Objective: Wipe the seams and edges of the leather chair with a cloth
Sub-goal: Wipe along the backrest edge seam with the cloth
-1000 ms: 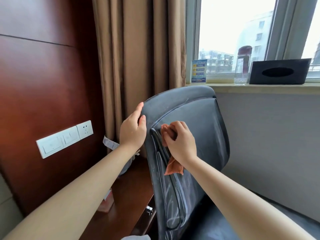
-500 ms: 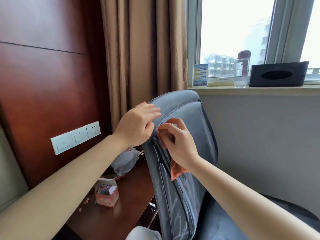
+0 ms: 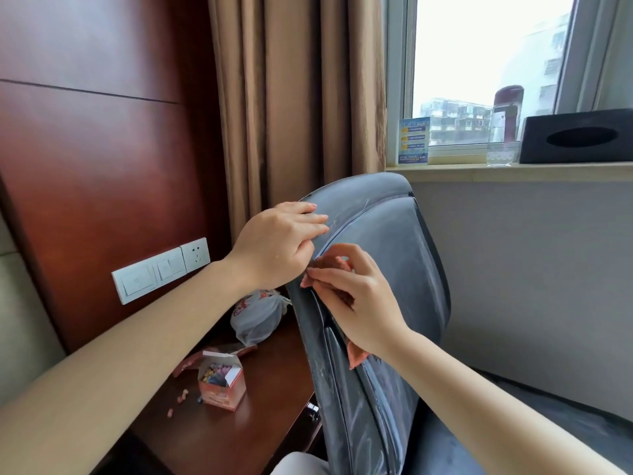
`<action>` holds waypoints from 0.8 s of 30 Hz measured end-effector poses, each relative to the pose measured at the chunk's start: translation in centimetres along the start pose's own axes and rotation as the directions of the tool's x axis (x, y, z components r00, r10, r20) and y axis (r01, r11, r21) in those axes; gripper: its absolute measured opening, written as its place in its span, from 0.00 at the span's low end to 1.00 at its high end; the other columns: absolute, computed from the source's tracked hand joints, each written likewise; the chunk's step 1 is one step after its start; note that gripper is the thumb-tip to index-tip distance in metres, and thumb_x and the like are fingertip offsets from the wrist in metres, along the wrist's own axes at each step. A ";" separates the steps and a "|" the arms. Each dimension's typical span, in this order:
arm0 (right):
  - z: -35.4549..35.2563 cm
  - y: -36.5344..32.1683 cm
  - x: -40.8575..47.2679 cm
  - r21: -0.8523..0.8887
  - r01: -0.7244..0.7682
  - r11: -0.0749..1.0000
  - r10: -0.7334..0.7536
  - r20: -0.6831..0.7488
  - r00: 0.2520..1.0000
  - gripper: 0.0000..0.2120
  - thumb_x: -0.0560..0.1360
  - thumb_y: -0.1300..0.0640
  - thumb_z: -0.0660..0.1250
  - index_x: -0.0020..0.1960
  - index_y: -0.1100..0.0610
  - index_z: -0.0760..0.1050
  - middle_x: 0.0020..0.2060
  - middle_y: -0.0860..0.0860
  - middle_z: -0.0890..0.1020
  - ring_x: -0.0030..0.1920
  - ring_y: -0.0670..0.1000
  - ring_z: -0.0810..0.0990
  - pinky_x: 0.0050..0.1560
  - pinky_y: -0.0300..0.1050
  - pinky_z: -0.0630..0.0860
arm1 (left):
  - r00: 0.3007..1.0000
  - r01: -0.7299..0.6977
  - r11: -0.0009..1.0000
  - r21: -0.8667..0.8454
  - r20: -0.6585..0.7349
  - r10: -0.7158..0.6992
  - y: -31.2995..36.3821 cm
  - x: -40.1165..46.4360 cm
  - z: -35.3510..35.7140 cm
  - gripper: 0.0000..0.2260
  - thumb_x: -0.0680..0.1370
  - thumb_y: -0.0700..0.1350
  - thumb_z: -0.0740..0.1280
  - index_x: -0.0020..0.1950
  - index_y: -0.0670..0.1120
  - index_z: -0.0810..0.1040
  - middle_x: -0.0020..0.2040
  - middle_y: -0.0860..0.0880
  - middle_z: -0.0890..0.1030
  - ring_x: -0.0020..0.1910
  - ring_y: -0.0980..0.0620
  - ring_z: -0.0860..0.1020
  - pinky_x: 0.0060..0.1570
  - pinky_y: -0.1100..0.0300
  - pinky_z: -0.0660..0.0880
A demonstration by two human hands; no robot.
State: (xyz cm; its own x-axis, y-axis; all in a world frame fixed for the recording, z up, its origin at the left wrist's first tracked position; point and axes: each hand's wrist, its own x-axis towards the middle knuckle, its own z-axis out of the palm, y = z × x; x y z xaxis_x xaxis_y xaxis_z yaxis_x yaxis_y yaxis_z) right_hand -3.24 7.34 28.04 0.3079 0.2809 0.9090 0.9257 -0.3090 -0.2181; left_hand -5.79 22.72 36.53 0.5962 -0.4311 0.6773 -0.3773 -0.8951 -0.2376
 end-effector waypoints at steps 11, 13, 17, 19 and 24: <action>0.4 1.2 -1.1 0.024 -0.066 0.998 0.067 -0.036 0.997 0.10 0.75 0.53 0.65 0.52 0.52 0.83 0.52 0.51 0.77 0.51 0.55 0.77 0.51 0.46 0.74 | 0.998 -0.068 0.996 0.054 0.020 0.067 -0.8 0.6 1.1 0.19 0.72 0.42 0.54 0.51 0.43 0.84 0.54 0.46 0.83 0.59 0.44 0.79 0.62 0.49 0.72; 0.5 1.5 -2.1 0.014 -0.063 0.998 0.063 -0.020 0.998 0.10 0.76 0.53 0.65 0.54 0.50 0.82 0.53 0.50 0.77 0.50 0.54 0.77 0.51 0.46 0.74 | 0.998 -0.064 0.997 0.041 -0.004 0.065 -0.9 0.5 1.4 0.18 0.72 0.43 0.56 0.49 0.43 0.85 0.54 0.46 0.83 0.58 0.45 0.79 0.61 0.50 0.72; 0.4 1.5 -0.9 -0.017 -0.053 0.998 0.052 -0.040 0.998 0.10 0.75 0.53 0.65 0.52 0.52 0.83 0.53 0.50 0.78 0.51 0.53 0.77 0.51 0.44 0.74 | 0.999 -0.030 0.999 -0.027 -0.038 0.029 -0.8 0.8 1.6 0.17 0.73 0.45 0.57 0.47 0.44 0.85 0.52 0.48 0.84 0.59 0.46 0.78 0.62 0.56 0.68; 0.6 1.4 -0.3 -0.013 -0.059 0.998 0.058 -0.054 0.997 0.10 0.75 0.53 0.65 0.52 0.52 0.83 0.53 0.51 0.78 0.51 0.53 0.76 0.52 0.42 0.73 | 0.999 -0.021 0.998 -0.056 -0.045 0.018 -0.8 0.9 1.7 0.17 0.73 0.45 0.57 0.48 0.44 0.85 0.52 0.49 0.84 0.59 0.47 0.78 0.62 0.57 0.68; 0.4 1.5 -3.1 -0.031 -0.058 0.998 0.057 -0.021 0.998 0.10 0.76 0.51 0.64 0.54 0.49 0.82 0.52 0.49 0.77 0.49 0.54 0.76 0.47 0.47 0.76 | 0.997 -0.020 0.998 -0.059 -0.073 0.016 -0.9 0.6 1.9 0.16 0.73 0.44 0.58 0.47 0.43 0.85 0.51 0.49 0.84 0.58 0.47 0.79 0.61 0.56 0.70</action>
State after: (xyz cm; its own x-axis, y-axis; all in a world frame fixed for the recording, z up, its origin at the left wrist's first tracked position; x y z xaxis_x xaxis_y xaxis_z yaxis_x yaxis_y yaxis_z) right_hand -2.73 6.43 24.77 0.3554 0.2432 0.9025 0.8992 -0.3527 -0.2591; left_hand -3.76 23.03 35.84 0.5371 -0.4358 0.7222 -0.4301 -0.8780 -0.2100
